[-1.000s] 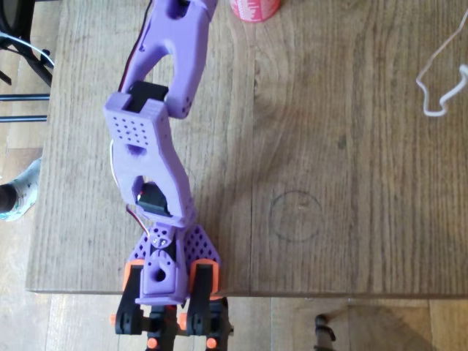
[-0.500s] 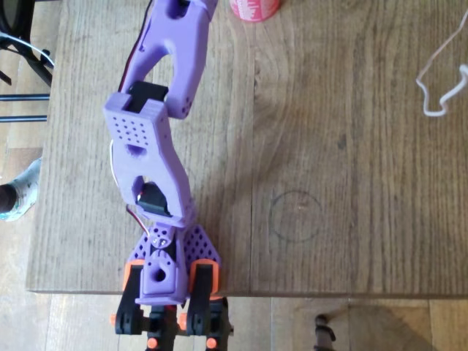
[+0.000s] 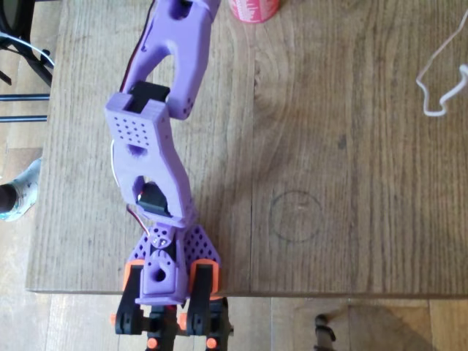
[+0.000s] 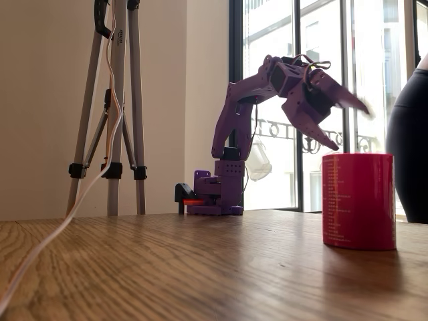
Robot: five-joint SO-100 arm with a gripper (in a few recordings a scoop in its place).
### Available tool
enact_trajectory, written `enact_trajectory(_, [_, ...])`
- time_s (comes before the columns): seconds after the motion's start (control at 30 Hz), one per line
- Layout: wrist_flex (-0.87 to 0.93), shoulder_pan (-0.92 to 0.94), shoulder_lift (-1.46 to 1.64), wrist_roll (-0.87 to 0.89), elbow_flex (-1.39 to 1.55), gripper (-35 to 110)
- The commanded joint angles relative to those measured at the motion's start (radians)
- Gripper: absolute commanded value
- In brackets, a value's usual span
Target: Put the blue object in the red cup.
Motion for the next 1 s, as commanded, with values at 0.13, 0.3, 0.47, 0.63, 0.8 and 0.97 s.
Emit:
enact_trajectory(0.13, [0.018, -0.026, 0.161, 0.104, -0.100, 0])
enact_trajectory(0.3, [0.287, -0.140, 0.400, 0.337, -0.135, 0])
enact_trajectory(0.47, [0.396, -0.259, 0.792, 0.448, 0.115, 0])
enact_trajectory(0.63, [0.416, -0.308, 1.270, 0.422, 0.442, 0])
enact_trajectory(0.8, [0.497, -0.301, 1.701, 0.356, 0.716, 0])
enact_trajectory(0.97, [0.314, -0.318, 1.974, 0.281, 1.141, 0])
